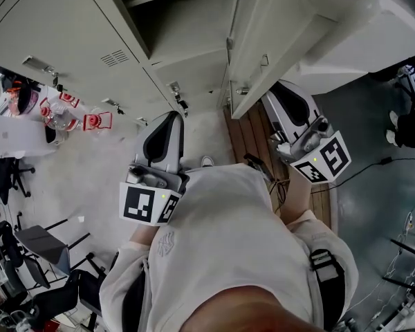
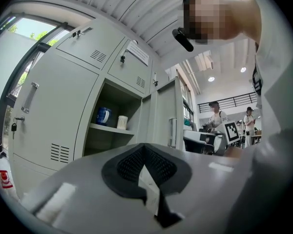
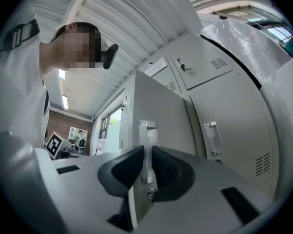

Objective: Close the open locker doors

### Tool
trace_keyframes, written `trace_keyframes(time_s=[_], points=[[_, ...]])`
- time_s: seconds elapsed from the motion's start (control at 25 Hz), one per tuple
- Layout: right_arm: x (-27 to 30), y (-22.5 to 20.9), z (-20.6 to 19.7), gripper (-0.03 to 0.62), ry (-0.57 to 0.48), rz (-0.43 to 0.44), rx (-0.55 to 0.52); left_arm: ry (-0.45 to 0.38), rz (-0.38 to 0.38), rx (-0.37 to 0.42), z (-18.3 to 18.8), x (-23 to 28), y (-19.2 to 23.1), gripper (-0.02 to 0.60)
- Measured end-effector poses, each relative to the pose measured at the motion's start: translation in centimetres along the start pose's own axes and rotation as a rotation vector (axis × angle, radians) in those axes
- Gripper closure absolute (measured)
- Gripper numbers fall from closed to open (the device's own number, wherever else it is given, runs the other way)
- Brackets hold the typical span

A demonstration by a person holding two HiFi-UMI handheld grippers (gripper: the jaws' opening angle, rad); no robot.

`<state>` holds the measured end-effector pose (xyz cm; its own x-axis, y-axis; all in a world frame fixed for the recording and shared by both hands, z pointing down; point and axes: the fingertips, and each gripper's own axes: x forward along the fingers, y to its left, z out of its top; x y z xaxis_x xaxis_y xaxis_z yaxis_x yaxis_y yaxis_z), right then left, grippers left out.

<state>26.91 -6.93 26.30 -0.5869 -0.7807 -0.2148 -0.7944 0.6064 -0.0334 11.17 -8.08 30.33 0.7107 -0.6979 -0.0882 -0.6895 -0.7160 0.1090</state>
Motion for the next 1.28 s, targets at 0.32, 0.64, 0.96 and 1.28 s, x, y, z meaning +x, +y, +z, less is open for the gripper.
trace_keyframes(time_s=[0.32,0.64,0.96,1.28], points=[[2.9,1.9,-0.8,0.571,0.013,0.111,0.015,0.000,0.051,0.003,0.0,-0.9,1.8,0.580],[6.7,4.0,-1.2,0.557,0.012,0.223,0.038,-0.011,0.112,0.001,0.3,-2.1,3.6,0.580],[11.2,5.3,-2.5,0.556,0.032,0.260,0.036,-0.026,0.130,0.008,0.8,-2.6,6.1,0.580],[16.4,5.6,-3.6,0.557,0.047,0.206,0.024,-0.039,0.088,0.019,2.0,-1.3,9.5,0.580]])
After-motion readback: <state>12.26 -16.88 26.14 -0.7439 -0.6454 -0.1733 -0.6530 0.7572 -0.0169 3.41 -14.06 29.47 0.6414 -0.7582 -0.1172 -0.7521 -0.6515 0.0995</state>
